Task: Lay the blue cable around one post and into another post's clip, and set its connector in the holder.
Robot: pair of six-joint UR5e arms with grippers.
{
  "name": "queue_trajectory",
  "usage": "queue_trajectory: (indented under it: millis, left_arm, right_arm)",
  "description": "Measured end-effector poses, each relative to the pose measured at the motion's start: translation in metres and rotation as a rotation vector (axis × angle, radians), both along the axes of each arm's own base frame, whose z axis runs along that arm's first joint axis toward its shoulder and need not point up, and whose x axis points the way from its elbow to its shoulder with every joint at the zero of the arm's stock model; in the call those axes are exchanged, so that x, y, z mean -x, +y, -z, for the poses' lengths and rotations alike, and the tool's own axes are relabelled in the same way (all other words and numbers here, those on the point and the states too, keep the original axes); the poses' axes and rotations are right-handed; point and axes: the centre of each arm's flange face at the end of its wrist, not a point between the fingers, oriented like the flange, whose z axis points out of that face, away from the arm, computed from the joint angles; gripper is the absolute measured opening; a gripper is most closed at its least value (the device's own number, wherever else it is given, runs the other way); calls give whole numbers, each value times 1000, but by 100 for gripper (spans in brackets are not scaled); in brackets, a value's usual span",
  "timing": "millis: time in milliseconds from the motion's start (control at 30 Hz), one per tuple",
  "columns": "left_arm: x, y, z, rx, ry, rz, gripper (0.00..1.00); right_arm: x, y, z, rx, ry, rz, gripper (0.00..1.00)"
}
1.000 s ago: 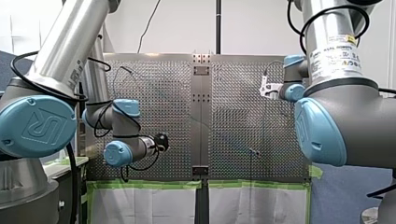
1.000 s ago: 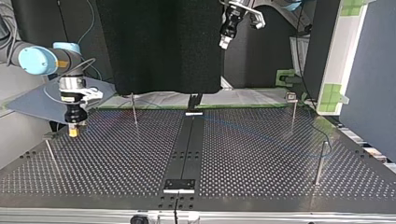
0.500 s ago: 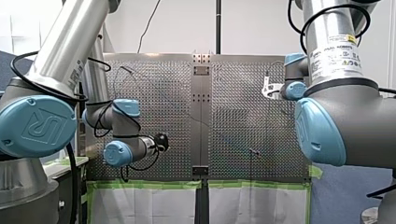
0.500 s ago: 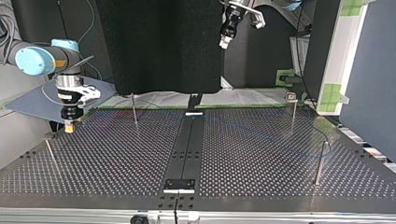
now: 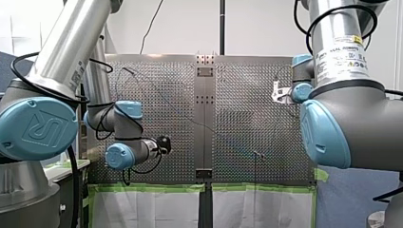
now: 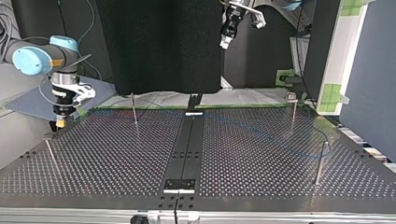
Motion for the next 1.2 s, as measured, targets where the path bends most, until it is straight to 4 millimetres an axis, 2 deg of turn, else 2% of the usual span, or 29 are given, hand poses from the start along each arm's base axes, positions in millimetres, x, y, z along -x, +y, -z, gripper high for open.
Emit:
queue_trajectory:
  millis: [233, 1200]
  left_arm:
    - [0, 0, 0, -4, 2, -2, 100]
    - [0, 6, 2, -22, 18, -42, 100]
  right_arm:
    - [15, -5, 1, 1, 16, 21, 0]
    - [53, -24, -5, 61, 9, -61, 0]
